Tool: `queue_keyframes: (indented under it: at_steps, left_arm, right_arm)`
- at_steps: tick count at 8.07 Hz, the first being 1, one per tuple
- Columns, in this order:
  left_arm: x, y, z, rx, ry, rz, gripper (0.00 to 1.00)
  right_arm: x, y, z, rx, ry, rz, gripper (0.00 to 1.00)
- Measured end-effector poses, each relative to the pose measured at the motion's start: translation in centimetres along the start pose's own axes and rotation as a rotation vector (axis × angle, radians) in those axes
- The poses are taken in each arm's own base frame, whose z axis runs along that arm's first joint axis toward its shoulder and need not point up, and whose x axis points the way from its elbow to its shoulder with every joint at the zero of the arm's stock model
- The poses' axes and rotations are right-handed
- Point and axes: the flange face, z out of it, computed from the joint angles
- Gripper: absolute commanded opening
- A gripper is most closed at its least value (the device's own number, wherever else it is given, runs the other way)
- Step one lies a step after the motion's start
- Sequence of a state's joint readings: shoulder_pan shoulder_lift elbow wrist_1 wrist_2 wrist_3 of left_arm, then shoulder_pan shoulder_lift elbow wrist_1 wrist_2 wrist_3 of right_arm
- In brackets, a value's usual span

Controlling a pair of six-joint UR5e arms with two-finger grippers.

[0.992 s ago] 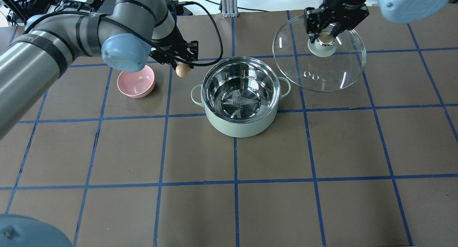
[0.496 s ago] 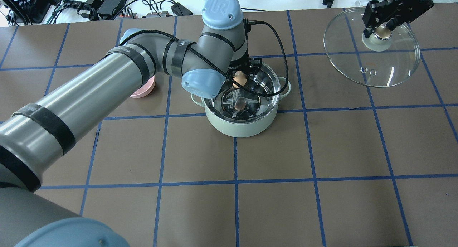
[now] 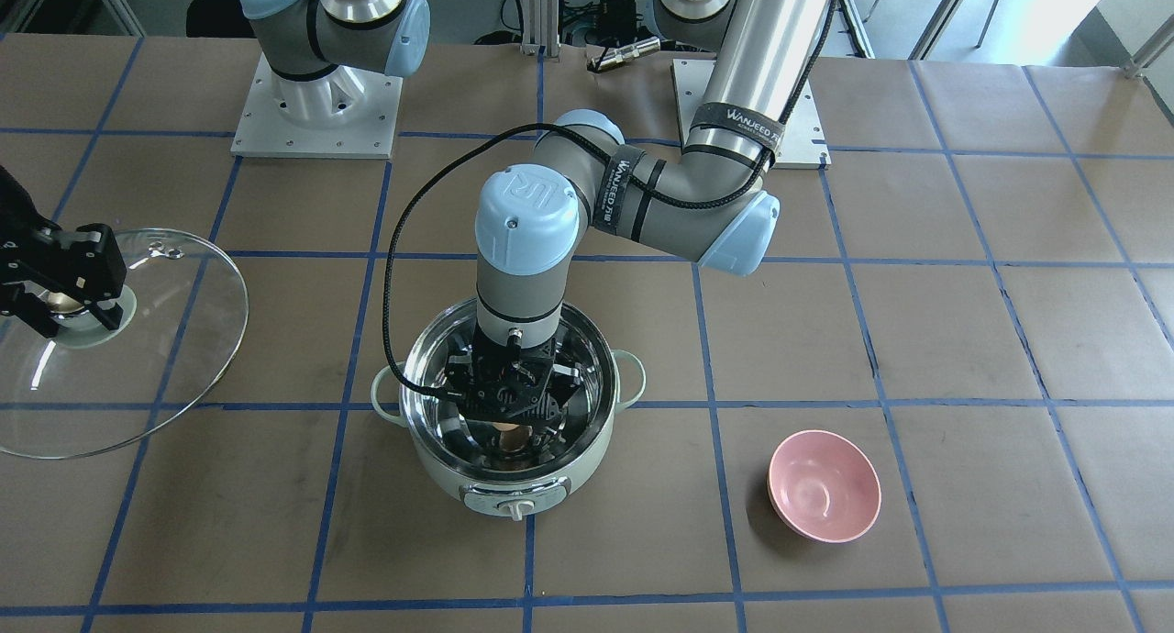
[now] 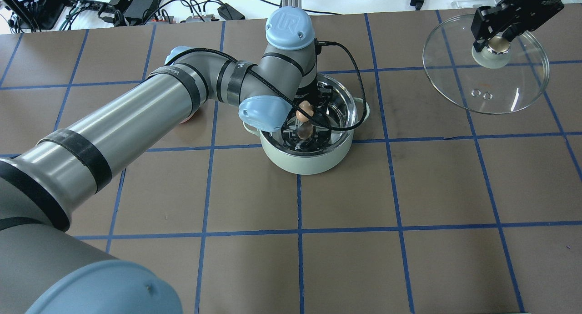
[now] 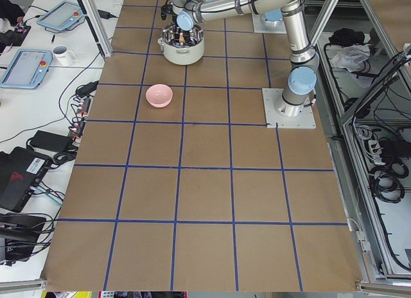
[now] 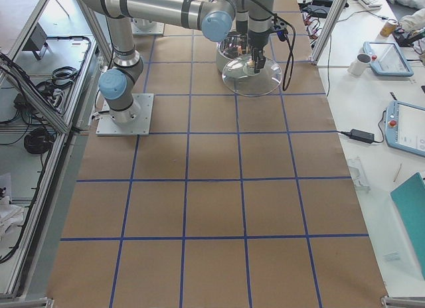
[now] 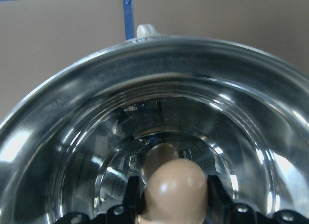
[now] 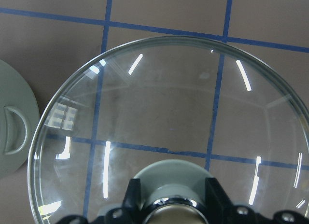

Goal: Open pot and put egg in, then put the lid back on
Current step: 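Carry the egg into the pot with the left gripper and release it, then withdraw the left gripper while the right gripper brings the lid over the pot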

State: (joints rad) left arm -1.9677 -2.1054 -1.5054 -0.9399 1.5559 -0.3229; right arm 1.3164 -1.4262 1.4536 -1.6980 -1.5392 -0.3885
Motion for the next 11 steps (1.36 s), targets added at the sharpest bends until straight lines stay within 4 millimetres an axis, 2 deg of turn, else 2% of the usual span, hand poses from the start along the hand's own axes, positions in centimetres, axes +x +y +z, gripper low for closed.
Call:
queue_keyframes:
  at_steps: [1, 2, 3, 7, 9, 11]
  left_arm:
    - [0.0, 0.1, 0.1, -0.003, -0.001, 0.001, 0.53]
    - [0.0, 0.1, 0.2, -0.005, 0.0, 0.001, 0.81]
    - [0.0, 0.1, 0.2, -0.006, 0.001, 0.003, 1.0]
    - [0.1, 0.1, -1.0, 0.01, 0.007, -0.01, 1.0]
    - [0.0, 0.5, -4.2, 0.013, 0.008, -0.016, 1.0]
    - [-0.8, 2.2, -9.8, -0.038, -0.011, -0.03, 1.0]
  right_arm:
    - [0.0, 0.0, 0.0, 0.0, 0.001, 0.002, 0.02]
    - [0.0, 0.0, 0.1, 0.004, -0.002, 0.002, 0.03]
    - [0.0, -0.1, 0.1, 0.007, -0.004, 0.001, 0.03]
    - [-0.1, -0.1, 0.1, 0.01, -0.01, 0.007, 0.05]
    - [-0.4, 0.0, -0.2, 0.011, -0.012, 0.058, 0.06]
    - [-2.0, -0.1, -0.5, 0.018, -0.02, 0.116, 0.06]
